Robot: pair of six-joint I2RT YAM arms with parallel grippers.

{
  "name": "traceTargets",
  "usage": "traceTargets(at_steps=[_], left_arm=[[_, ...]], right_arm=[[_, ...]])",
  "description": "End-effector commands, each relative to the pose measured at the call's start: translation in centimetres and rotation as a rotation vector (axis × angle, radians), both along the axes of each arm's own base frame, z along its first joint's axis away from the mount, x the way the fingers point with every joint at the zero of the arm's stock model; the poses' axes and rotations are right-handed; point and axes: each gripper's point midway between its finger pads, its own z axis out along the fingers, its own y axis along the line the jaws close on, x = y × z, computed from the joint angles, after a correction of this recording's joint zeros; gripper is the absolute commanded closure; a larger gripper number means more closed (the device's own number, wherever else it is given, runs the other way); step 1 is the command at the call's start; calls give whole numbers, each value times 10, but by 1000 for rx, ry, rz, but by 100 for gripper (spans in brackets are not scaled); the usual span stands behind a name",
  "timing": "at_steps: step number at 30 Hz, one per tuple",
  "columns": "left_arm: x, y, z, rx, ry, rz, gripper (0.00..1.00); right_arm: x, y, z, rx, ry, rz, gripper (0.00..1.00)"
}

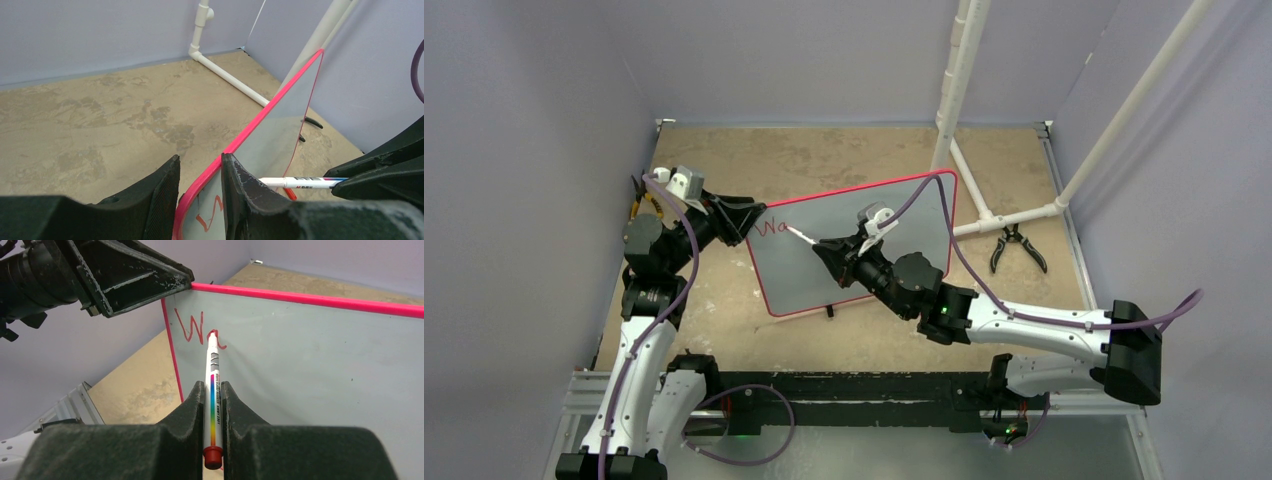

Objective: Write a sentence on the whiteboard

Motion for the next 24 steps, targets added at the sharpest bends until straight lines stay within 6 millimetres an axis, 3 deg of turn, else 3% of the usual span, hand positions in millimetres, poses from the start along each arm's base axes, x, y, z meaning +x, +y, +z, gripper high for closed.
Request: traceTargets(at_steps=[1,11,24], left_arm=[[-1,-2,-1,13,-16,-15,66],[-1,-1,0,13,-18,-13,66],[-2,-2,0,13,-20,-15,66]], right_arm=[[10,-4,40,86,-61,-49,100],[22,1,32,61,-55,-72,100],[21,-19,8,33,9,-121,100]])
